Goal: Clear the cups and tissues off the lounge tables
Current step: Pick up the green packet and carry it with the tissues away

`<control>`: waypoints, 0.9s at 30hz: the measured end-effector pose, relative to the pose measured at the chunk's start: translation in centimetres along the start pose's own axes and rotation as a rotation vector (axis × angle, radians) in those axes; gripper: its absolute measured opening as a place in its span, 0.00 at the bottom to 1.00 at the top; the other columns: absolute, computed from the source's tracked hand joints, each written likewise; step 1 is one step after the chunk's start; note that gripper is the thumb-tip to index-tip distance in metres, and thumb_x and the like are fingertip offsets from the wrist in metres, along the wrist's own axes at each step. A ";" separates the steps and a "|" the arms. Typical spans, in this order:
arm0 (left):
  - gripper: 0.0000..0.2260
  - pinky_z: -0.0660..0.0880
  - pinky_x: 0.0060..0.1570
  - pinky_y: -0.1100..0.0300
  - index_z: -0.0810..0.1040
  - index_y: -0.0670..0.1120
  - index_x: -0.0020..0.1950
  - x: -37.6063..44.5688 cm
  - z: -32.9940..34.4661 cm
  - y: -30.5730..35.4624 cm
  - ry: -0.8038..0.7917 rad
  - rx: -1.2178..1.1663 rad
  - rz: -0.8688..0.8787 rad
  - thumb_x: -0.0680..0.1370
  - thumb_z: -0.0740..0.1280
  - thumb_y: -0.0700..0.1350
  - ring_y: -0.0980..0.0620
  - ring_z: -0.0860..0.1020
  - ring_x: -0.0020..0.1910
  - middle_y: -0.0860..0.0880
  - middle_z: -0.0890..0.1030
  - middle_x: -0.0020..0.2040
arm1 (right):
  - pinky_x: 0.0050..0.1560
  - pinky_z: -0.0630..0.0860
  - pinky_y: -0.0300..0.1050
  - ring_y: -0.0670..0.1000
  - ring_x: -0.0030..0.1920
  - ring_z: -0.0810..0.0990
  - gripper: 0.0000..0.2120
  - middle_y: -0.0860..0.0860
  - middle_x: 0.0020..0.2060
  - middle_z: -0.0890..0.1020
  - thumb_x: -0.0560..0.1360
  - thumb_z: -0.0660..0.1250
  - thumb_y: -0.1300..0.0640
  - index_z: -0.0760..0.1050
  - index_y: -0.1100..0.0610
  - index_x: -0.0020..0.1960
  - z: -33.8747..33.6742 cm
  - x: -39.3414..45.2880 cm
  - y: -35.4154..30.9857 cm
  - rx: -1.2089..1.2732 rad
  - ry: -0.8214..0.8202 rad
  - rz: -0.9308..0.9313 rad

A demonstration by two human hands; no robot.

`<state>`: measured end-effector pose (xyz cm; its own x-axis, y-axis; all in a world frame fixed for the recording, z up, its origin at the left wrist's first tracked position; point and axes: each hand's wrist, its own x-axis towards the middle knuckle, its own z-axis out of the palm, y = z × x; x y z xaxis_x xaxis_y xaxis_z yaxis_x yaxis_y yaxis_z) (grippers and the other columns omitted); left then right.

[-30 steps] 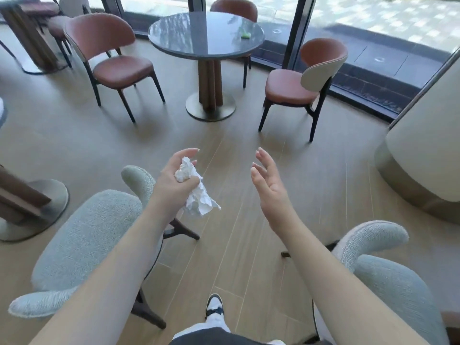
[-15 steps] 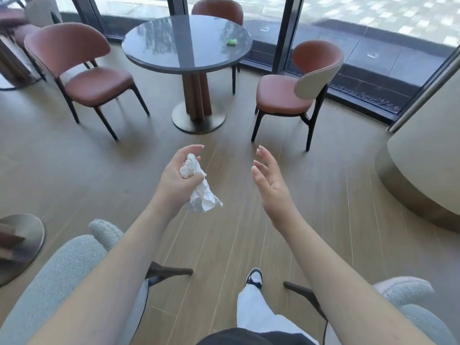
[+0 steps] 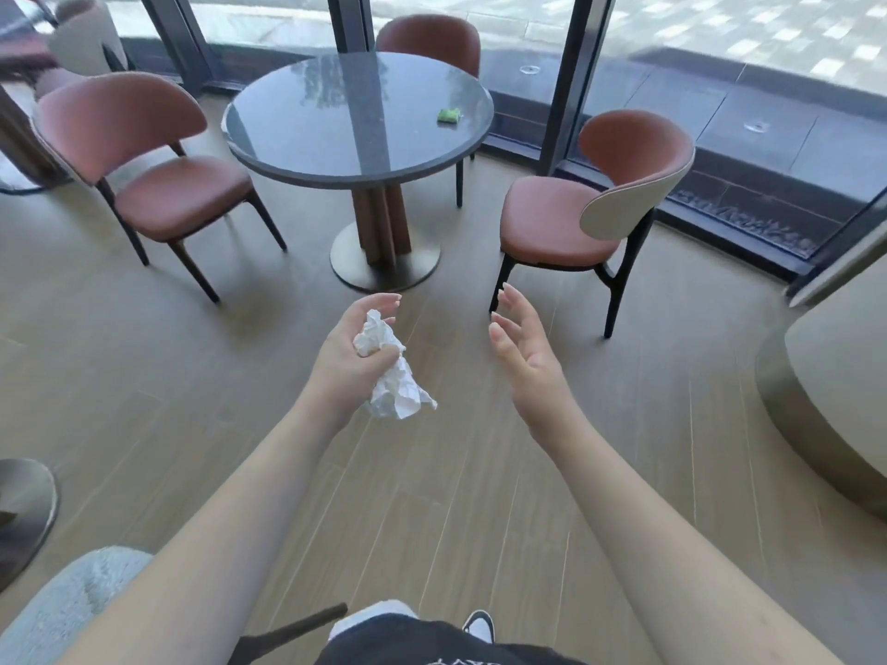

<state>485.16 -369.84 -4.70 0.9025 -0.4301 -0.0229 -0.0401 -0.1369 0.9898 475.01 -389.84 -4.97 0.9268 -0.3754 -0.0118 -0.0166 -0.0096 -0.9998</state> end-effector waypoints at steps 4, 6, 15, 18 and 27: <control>0.25 0.78 0.57 0.58 0.79 0.64 0.62 6.1 -0.6 -0.7 0.029 -0.010 -0.012 0.70 0.66 0.40 0.58 0.78 0.66 0.59 0.81 0.64 | 0.60 0.69 0.35 0.34 0.69 0.69 0.27 0.22 0.65 0.69 0.75 0.63 0.38 0.63 0.31 0.73 0.2 6.4 0.5 -0.017 -0.025 0.011; 0.25 0.79 0.58 0.56 0.80 0.64 0.61 9.6 -1.0 -1.1 0.040 -0.023 -0.015 0.70 0.66 0.40 0.57 0.78 0.65 0.59 0.81 0.64 | 0.60 0.68 0.34 0.33 0.69 0.69 0.26 0.22 0.65 0.68 0.75 0.63 0.37 0.62 0.28 0.71 0.5 10.0 0.7 -0.023 -0.026 0.018; 0.24 0.78 0.61 0.55 0.79 0.68 0.58 27.1 -5.4 -0.2 0.076 -0.049 -0.005 0.70 0.66 0.42 0.58 0.78 0.66 0.60 0.81 0.64 | 0.59 0.69 0.33 0.31 0.67 0.70 0.23 0.23 0.65 0.69 0.76 0.62 0.40 0.63 0.28 0.69 3.9 27.8 -1.3 -0.079 -0.012 -0.006; 0.24 0.77 0.62 0.56 0.79 0.66 0.61 32.6 -6.2 0.9 0.037 -0.043 0.011 0.71 0.66 0.42 0.62 0.78 0.66 0.61 0.81 0.64 | 0.59 0.68 0.32 0.32 0.67 0.71 0.21 0.24 0.65 0.69 0.77 0.62 0.41 0.63 0.27 0.68 4.4 33.0 -2.3 -0.085 0.021 -0.016; 0.26 0.78 0.65 0.53 0.78 0.61 0.65 45.1 -5.7 1.0 0.004 -0.046 -0.007 0.75 0.65 0.34 0.66 0.78 0.64 0.59 0.80 0.66 | 0.57 0.70 0.33 0.31 0.66 0.71 0.20 0.22 0.64 0.70 0.75 0.63 0.38 0.64 0.21 0.64 4.1 45.3 -0.8 -0.055 0.031 0.019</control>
<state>528.24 -384.23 -3.94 0.9045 -0.4256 -0.0291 -0.0144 -0.0986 0.9950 518.55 -403.02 -4.72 0.9139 -0.4049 -0.0299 -0.0559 -0.0525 -0.9971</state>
